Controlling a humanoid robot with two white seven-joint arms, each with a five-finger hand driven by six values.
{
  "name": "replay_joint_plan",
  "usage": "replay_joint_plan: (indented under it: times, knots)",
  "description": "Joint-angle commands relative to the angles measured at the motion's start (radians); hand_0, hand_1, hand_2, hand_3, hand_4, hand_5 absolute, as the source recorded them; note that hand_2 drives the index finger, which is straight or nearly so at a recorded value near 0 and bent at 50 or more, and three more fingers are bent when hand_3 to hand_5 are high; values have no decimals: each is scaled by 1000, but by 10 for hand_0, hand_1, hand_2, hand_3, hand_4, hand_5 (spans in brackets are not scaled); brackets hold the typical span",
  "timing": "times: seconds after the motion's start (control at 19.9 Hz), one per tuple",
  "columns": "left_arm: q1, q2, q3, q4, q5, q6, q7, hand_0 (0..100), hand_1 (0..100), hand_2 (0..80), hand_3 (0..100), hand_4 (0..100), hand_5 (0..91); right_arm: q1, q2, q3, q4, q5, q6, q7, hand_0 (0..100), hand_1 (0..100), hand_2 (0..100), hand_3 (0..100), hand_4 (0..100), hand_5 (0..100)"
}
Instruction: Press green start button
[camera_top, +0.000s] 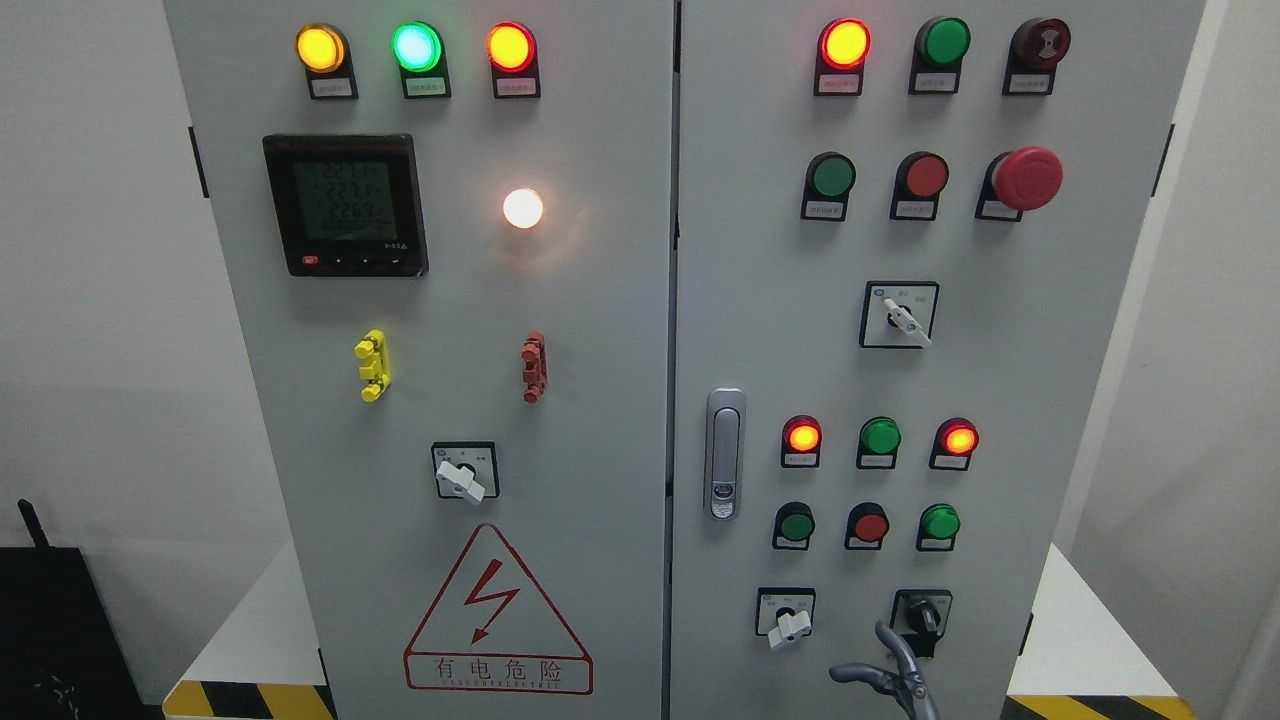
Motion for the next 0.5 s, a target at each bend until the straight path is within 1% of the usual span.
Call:
replay_joint_plan:
  times: [0.0,0.05,0.1,0.2,0.25,0.4,0.45]
  knots:
    - [0,0,0,0,0,0,0,120,556,0,0,0,0,34,0,72,-19,-103,1,3,418,247,0,104,61,0]
    - [0,0,0,0,0,0,0,120,556,0,0,0,0,37,0,78,-19,-115,1,11,394,238,0,74,19,0]
    - [0,0,0,0,0,0,0,120,556,0,0,0,0,40,0,83,-21,-126,1,28,373,230,0,50,0,0]
    - [0,0,0,0,0,0,0,120,556,0,0,0,0,47,0,87,-21,-153,1,46,319,213,0,27,0,0]
    - [0,0,0,0,0,0,0,120,556,0,0,0,0,48,0,93,-21,-169,1,46,280,197,0,0,0,0]
    - [0,0,0,0,0,0,0,120,556,0,0,0,0,48,0,99,-19,-207,2,48,186,176,0,0,0,0]
    - [0,0,0,0,0,0,0,120,556,0,0,0,0,48,0,101,-19,-219,4,54,176,172,0,0,0,0]
